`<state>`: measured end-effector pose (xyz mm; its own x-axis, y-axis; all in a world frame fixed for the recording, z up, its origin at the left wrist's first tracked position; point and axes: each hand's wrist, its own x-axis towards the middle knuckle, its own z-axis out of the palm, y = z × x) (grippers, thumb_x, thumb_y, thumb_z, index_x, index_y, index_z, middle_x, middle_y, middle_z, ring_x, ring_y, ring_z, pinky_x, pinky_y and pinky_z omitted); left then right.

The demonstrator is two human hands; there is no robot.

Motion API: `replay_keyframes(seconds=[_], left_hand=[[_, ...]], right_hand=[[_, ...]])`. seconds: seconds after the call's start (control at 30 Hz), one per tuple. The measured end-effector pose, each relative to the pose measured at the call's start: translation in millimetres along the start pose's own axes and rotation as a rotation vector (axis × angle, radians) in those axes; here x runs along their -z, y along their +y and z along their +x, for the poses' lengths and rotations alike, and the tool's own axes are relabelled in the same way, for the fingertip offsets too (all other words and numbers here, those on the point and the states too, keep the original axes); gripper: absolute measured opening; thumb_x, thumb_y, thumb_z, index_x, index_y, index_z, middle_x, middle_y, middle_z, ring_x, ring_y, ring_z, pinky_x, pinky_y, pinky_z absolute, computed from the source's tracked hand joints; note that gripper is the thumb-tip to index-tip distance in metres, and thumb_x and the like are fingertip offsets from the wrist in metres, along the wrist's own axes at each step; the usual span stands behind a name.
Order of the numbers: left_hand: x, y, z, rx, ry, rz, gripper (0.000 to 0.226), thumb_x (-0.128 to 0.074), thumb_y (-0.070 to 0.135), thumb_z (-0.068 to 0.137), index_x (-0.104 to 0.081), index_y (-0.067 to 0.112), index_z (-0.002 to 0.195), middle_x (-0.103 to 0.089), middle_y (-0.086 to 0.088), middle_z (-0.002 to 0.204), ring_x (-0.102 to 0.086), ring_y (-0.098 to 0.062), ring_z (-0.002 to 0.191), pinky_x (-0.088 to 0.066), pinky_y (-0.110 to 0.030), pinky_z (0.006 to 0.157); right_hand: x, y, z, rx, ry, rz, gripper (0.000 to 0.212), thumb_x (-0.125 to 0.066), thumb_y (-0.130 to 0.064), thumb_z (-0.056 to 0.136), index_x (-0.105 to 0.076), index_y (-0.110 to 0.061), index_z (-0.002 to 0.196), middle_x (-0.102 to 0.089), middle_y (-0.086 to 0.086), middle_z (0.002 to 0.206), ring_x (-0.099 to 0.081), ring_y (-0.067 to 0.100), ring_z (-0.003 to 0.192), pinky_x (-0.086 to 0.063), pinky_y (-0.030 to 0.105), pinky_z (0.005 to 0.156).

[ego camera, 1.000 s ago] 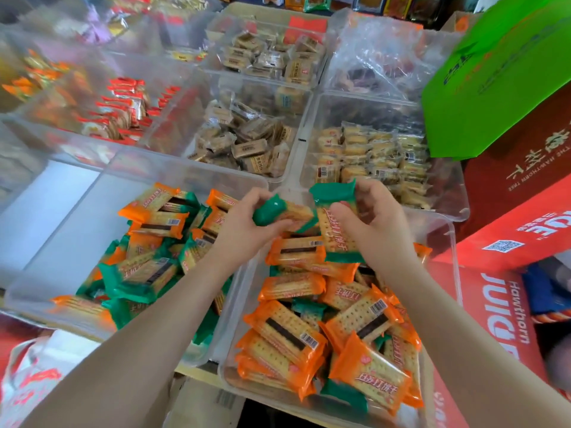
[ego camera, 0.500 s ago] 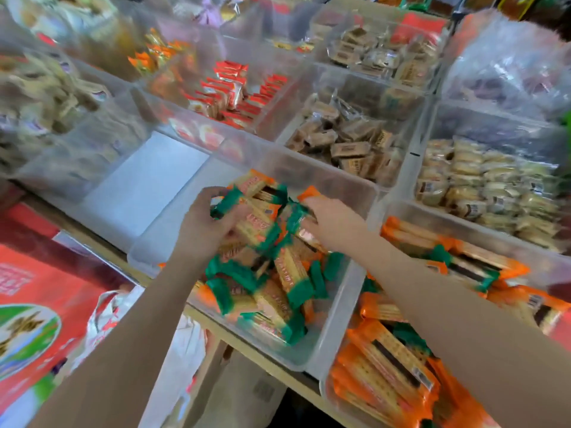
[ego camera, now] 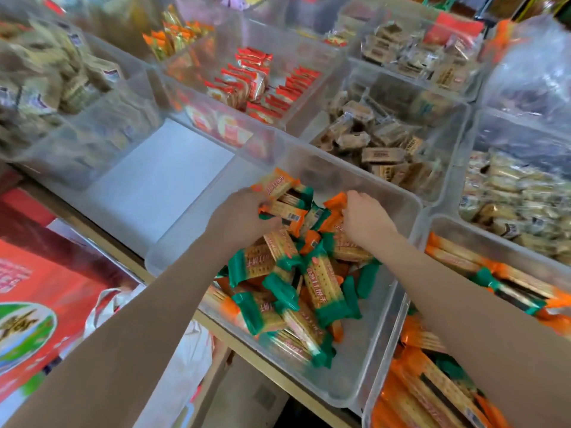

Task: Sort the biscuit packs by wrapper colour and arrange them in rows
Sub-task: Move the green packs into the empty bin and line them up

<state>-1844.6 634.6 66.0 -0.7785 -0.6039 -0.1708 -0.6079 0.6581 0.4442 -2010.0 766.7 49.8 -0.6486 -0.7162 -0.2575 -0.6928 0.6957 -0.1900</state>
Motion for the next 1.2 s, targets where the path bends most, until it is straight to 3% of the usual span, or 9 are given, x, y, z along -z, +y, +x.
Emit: replay_keyframes(seconds=[0.2, 0.43, 0.57, 0.7, 0.77, 0.87, 1.0, 1.07, 1.2], left_hand=[[-8, 7, 36, -0.016, 0.03, 0.201, 0.052, -0.053, 0.035, 0.09, -0.04, 0.013, 0.136, -0.041, -0.011, 0.135, -0.038, -0.028, 0.124, -0.04, -0.041, 0.094], [-27, 11, 52, 0.161, -0.032, 0.217, 0.053, -0.056, 0.035, 0.088, -0.037, 0.008, 0.129, -0.047, -0.014, 0.122, -0.047, -0.032, 0.112, -0.041, -0.04, 0.085], [-31, 23, 42, 0.04, 0.104, 0.213, 0.057, -0.057, 0.039, 0.088, -0.037, 0.01, 0.133, -0.048, -0.011, 0.127, -0.044, -0.03, 0.117, -0.037, -0.04, 0.094], [-26, 53, 16, -0.114, 0.103, -0.176, 0.05, -0.061, 0.042, 0.084, -0.047, 0.019, 0.125, -0.054, 0.0, 0.111, -0.052, -0.016, 0.097, -0.037, -0.026, 0.074], [-22, 73, 0, -0.213, 0.064, -0.272, 0.049, -0.063, 0.042, 0.082, -0.05, 0.021, 0.124, -0.054, 0.007, 0.106, -0.049, -0.007, 0.089, -0.031, -0.017, 0.068], [-18, 104, -23, -0.375, 0.029, -0.293, 0.051, -0.064, 0.043, 0.081, -0.049, 0.024, 0.126, -0.049, 0.014, 0.106, -0.045, 0.001, 0.09, -0.032, -0.006, 0.068], [-25, 139, -42, -0.524, -0.047, -0.279, 0.059, -0.061, 0.048, 0.08, -0.042, 0.027, 0.131, -0.045, 0.016, 0.114, -0.042, 0.003, 0.099, -0.036, -0.011, 0.081], [-33, 154, -47, -0.591, -0.122, -0.237, 0.061, -0.06, 0.049, 0.081, -0.038, 0.028, 0.135, -0.045, 0.013, 0.125, -0.04, 0.003, 0.103, -0.036, -0.017, 0.087], [-54, 177, -52, -0.694, -0.18, -0.06, 0.062, -0.053, 0.051, 0.087, -0.032, 0.028, 0.14, -0.036, 0.011, 0.14, -0.033, -0.004, 0.122, -0.022, -0.011, 0.092]], right_hand=[[-11, -9, 1, -0.072, -0.035, -0.082, 0.032, -0.051, -0.012, 0.092, -0.046, -0.004, 0.123, -0.039, 0.014, 0.123, -0.043, 0.03, 0.116, -0.045, 0.04, 0.087], [-5, -10, -3, -0.03, -0.002, -0.086, 0.025, -0.052, -0.01, 0.089, -0.043, -0.01, 0.113, -0.057, 0.01, 0.112, -0.057, 0.031, 0.101, -0.04, 0.035, 0.065], [12, -3, -22, 0.11, 0.22, 0.216, 0.024, -0.046, -0.026, 0.094, -0.046, -0.017, 0.116, -0.058, 0.002, 0.103, -0.057, 0.022, 0.092, -0.045, 0.033, 0.066], [47, 12, -68, 0.114, 0.631, 0.472, 0.039, -0.041, -0.026, 0.098, -0.041, -0.01, 0.134, -0.058, 0.003, 0.113, -0.056, 0.016, 0.092, -0.041, 0.027, 0.07], [63, 35, -89, 0.046, 0.726, 0.52, 0.038, -0.038, -0.025, 0.099, -0.043, -0.008, 0.133, -0.058, 0.0, 0.105, -0.053, 0.014, 0.085, -0.037, 0.019, 0.066], [74, 80, -110, -0.081, 0.656, 0.513, 0.03, -0.038, -0.024, 0.1, -0.054, -0.012, 0.123, -0.058, -0.006, 0.081, -0.053, 0.011, 0.069, -0.033, 0.008, 0.055], [60, 128, -134, -0.172, 0.248, 0.337, 0.024, -0.047, -0.028, 0.096, -0.065, -0.014, 0.101, -0.059, -0.002, 0.065, -0.055, 0.012, 0.056, -0.037, 0.014, 0.046], [51, 143, -144, -0.148, 0.133, 0.293, 0.027, -0.048, -0.026, 0.095, -0.069, -0.008, 0.095, -0.063, 0.003, 0.073, -0.059, 0.02, 0.064, -0.043, 0.028, 0.058], [41, 177, -154, -0.209, 0.238, 0.382, 0.027, -0.043, -0.021, 0.098, -0.067, -0.009, 0.102, -0.064, 0.0, 0.098, -0.058, 0.019, 0.095, -0.037, 0.024, 0.074]])
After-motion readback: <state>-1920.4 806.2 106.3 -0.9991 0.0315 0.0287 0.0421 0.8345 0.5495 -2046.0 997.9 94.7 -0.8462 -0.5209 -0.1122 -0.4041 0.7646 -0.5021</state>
